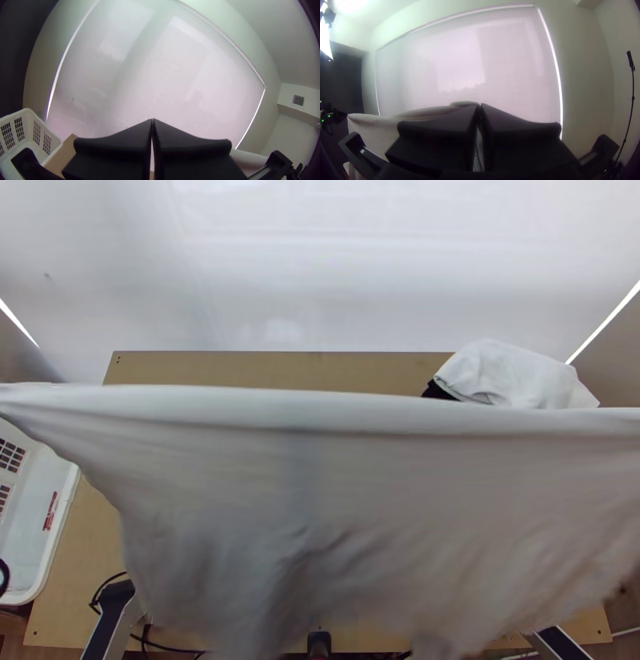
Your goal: Fold the t-shirt
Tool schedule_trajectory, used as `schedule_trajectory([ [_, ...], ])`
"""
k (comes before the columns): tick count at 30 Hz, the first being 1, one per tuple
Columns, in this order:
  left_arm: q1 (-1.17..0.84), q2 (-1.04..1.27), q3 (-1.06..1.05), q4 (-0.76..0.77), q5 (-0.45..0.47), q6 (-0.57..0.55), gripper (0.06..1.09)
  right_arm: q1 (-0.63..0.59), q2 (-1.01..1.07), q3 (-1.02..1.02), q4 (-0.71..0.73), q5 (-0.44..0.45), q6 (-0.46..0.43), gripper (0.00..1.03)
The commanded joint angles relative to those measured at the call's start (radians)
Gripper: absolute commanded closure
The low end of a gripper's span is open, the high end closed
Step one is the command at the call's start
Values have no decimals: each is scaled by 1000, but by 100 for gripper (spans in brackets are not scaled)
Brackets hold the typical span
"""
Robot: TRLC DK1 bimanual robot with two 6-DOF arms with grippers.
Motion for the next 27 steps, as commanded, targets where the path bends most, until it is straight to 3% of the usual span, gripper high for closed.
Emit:
schedule_trajectory([
  [1, -16, -66, -293, -28, 9, 70, 105, 2, -59, -418, 53, -59, 134, 100],
  [6, -44, -135, -659, 60, 9, 153, 105, 53, -51, -755, 264, -64, 148, 100],
  [11, -61, -100, -900, 207, -19, 182, 105, 61, -2, -942, 448, -61, 99, 100],
  [19, -185, 107, -1026, 458, -149, 189, 105, 76, 184, -996, 541, -61, 139, 100],
  [27, -242, 389, -1000, 624, -182, 174, 105, 122, 487, -893, 538, -62, 139, 100],
])
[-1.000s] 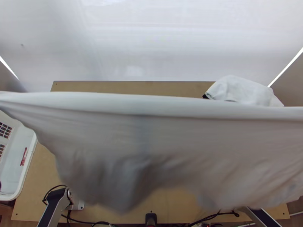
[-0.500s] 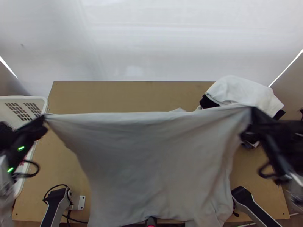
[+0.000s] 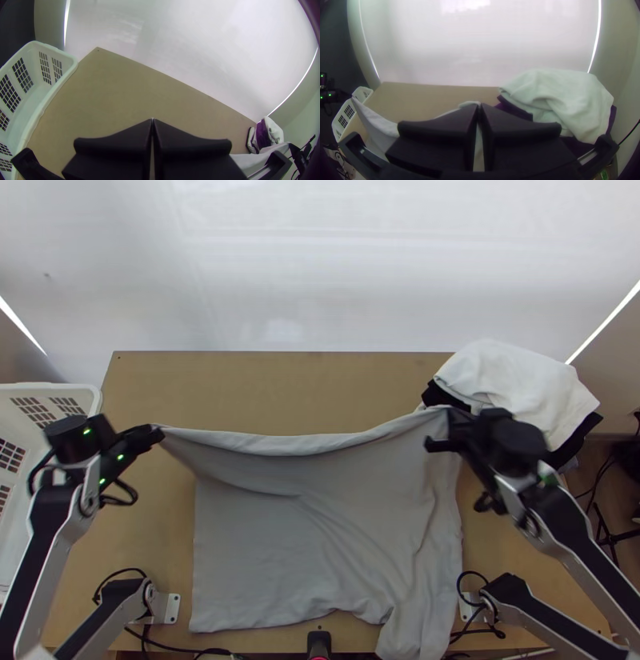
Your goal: Fold the t-shirt
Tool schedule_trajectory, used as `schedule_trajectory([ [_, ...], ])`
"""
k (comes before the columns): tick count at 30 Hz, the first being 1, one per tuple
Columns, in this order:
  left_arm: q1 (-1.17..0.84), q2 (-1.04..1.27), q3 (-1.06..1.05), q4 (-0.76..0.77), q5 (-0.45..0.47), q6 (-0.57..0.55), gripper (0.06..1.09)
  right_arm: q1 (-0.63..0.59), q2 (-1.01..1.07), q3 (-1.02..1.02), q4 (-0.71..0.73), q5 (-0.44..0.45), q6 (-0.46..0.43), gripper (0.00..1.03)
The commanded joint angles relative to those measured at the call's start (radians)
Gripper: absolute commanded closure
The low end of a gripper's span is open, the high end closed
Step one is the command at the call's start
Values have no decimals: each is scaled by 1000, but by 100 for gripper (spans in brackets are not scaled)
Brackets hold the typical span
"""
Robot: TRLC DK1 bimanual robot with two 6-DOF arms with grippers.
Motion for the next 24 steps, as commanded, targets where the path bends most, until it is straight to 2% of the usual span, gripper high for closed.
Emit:
schedule_trajectory([
  [1, -64, 240, 4, 135, -42, -8, 105, 46, 255, 65, 19, -2, 3, 100],
  [5, -72, 391, 77, 190, -48, -10, 105, 42, 418, 159, 32, -2, -2, 100],
  [10, -66, 566, 196, 240, -63, -7, 105, 29, 559, 231, 137, -2, -37, 100],
  [20, 0, 867, 468, 222, -82, -13, 105, -37, 847, 452, 170, -2, -51, 100],
  [24, 34, 960, 547, 214, -95, -11, 105, -67, 915, 490, 240, -2, -54, 100],
])
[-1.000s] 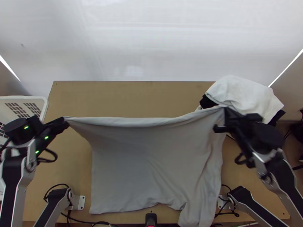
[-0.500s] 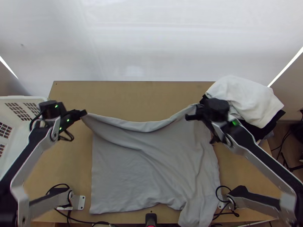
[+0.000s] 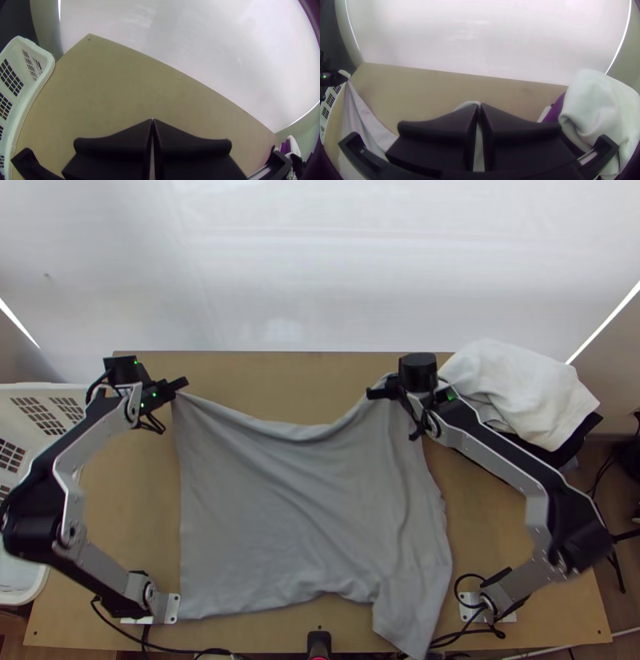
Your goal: Fold the t-shirt
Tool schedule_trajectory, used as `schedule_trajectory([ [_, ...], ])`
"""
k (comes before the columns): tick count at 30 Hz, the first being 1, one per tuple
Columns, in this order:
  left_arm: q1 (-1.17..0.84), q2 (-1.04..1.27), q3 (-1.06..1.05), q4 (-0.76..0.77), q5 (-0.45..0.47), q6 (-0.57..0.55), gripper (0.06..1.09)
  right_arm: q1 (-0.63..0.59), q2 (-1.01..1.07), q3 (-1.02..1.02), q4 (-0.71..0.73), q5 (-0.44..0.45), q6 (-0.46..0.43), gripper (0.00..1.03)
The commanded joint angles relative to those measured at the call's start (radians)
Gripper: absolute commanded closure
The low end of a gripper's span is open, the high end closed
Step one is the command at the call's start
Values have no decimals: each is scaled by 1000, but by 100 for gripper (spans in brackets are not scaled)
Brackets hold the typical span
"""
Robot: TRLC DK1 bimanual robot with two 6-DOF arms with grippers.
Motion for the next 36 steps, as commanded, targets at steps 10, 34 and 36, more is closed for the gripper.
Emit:
schedule_trajectory([
  [10, 81, 329, 351, -48, -44, -1, 105, -104, 300, 283, 71, 2, 10, 100],
  [34, 25, 351, 606, -172, -117, -79, 10, -114, 354, 642, -248, 30, 102, 4],
  [36, 28, 286, 570, -190, -117, -74, 10, -92, 278, 640, -437, 31, 150, 5],
])
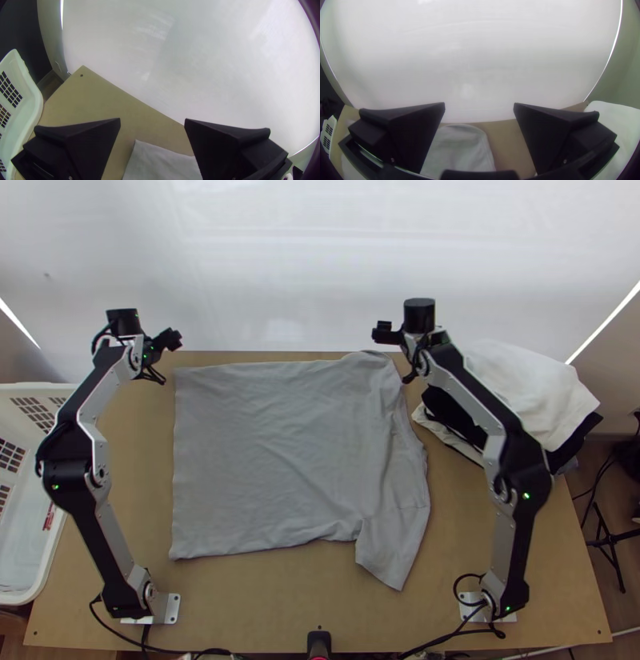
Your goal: Fold the t-shirt
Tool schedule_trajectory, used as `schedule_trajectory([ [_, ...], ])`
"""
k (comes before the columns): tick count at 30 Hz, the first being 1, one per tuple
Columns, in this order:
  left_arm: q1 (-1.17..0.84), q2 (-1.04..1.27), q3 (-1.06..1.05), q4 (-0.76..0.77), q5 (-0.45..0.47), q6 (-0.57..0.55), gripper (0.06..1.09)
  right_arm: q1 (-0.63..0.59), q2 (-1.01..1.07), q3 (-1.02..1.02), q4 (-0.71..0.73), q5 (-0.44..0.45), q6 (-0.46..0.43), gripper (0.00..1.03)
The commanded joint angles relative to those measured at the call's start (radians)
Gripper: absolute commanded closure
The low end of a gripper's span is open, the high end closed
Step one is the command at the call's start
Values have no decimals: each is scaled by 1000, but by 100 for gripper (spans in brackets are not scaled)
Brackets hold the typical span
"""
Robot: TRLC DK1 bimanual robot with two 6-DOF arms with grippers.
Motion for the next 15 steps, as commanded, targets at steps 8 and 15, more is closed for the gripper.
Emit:
schedule_trajectory([
  [8, 1, -434, -306, -16, 28, 50, 10, 132, -467, -342, -796, 6, 205, 5],
  [15, -18, -604, -491, -12, 50, 62, 10, 195, -996, -917, -556, -20, 251, 5],
])
